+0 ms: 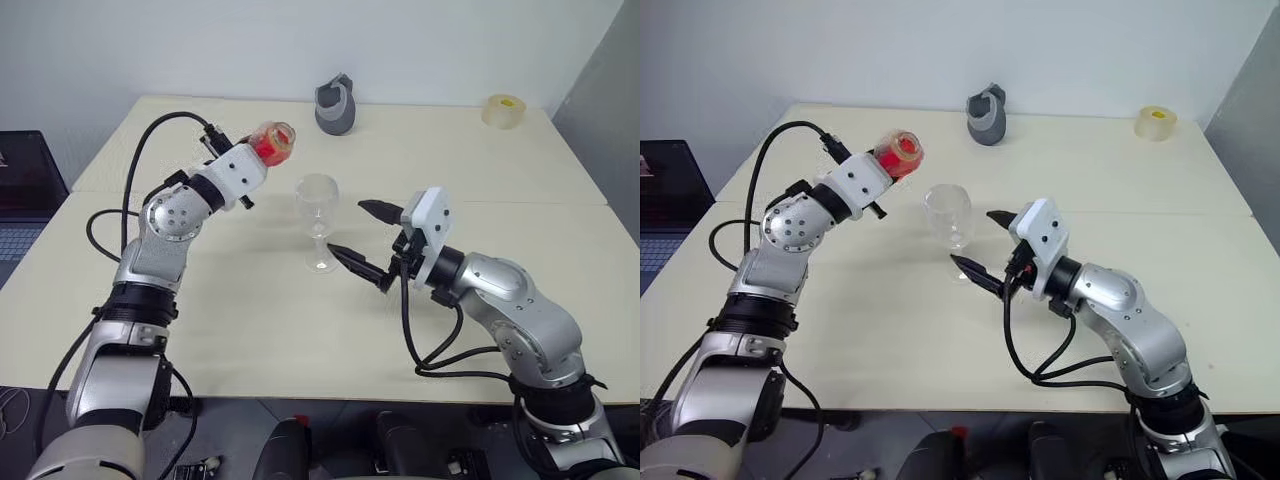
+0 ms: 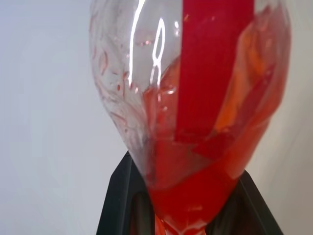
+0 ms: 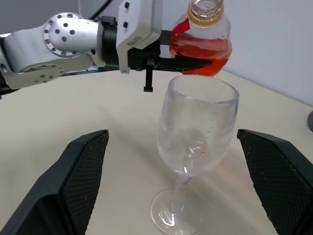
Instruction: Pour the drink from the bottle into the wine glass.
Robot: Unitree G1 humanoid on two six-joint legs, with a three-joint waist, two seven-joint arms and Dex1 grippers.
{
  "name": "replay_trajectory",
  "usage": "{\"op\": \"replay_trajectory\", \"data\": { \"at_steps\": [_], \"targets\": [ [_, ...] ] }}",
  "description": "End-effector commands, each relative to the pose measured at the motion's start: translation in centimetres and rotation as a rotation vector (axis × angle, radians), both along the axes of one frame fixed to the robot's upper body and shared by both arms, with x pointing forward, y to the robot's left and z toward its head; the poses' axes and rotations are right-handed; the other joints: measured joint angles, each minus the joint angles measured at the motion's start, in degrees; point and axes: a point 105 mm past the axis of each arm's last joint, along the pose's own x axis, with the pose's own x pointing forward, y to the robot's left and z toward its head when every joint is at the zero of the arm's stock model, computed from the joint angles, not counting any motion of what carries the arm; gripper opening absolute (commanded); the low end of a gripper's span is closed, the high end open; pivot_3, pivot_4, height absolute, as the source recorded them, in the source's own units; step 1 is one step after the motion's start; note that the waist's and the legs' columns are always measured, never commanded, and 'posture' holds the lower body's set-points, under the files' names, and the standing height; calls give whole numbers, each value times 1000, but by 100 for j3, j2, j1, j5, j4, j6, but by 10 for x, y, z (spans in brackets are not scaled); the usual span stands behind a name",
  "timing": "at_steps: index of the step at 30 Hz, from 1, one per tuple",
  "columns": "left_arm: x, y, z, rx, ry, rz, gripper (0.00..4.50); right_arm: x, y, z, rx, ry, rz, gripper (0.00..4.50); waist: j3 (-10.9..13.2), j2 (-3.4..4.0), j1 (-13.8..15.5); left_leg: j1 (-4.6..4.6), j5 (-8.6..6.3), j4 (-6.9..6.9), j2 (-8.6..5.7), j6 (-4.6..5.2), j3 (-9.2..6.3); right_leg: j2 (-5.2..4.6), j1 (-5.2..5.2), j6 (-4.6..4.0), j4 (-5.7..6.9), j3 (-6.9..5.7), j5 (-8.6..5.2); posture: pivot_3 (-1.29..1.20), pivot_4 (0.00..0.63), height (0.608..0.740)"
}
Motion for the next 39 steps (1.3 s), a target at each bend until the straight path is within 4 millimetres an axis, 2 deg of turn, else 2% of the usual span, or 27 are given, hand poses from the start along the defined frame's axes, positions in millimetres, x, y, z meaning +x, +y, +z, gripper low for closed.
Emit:
{"op": "replay_trajectory", "data": {
  "at_steps": [1,10,22,39],
  "targets": [
    [-5,-3,22,71,-134,-10,756,3,1,14,22,-55,-26,4500,0,0,0,0,0,0,0,0,0,0,0,0,1,0,0,0,150,740],
    [-7,-4,26,268,-275,9,755,5,2,15,24,-47,-32,4500,0,0,2,-2,0,0,-1,0,-1,0,-1,0,0,-2,0,0,150,740],
    [-5,3,33,363,-375,67,747,4,2,17,20,-48,-30,4500,0,0,1,-3,0,0,-1,1,1,0,-2,0,1,-4,0,0,150,740],
    [-5,-2,46,405,-467,83,747,1,3,19,20,-53,-23,4500,0,0,1,-3,0,0,-1,0,1,0,-2,0,2,-5,0,0,150,740]
  ]
}}
